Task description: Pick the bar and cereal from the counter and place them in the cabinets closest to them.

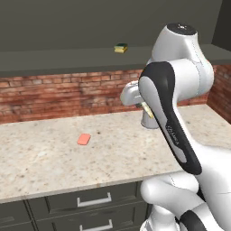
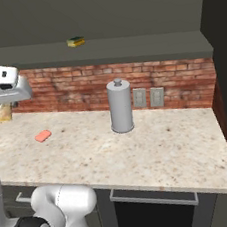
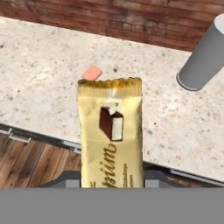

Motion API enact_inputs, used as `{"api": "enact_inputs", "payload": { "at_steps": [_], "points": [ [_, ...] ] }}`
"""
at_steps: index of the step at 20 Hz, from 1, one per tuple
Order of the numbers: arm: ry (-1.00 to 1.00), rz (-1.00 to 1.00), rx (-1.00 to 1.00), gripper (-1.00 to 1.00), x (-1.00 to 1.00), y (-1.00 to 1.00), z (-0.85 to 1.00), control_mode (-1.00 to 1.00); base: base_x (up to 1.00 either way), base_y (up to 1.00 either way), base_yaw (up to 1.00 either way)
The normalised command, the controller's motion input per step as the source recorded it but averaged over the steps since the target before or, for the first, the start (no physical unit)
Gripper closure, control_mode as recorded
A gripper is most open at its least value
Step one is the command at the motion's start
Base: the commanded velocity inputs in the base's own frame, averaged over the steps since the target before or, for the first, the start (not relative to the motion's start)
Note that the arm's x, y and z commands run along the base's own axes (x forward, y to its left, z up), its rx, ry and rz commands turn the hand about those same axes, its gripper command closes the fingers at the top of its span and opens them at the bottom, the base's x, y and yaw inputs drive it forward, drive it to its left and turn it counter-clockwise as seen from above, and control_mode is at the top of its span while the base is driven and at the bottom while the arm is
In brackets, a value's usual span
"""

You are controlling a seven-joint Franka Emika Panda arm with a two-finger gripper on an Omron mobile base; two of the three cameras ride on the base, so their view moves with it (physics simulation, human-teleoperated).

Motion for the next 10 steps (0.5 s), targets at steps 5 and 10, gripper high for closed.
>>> {"api": "enact_inputs", "payload": {
  "at_steps": [5,10],
  "points": [
    [-0.25,0.07,0.07,1.00,-0.09,0.00,0.07,-1.00,0.00,0.00,0.00],
    [-0.19,0.00,0.11,1.00,0.24,0.17,0.41,-1.00,0.00,0.00,0.00]
  ]
}}
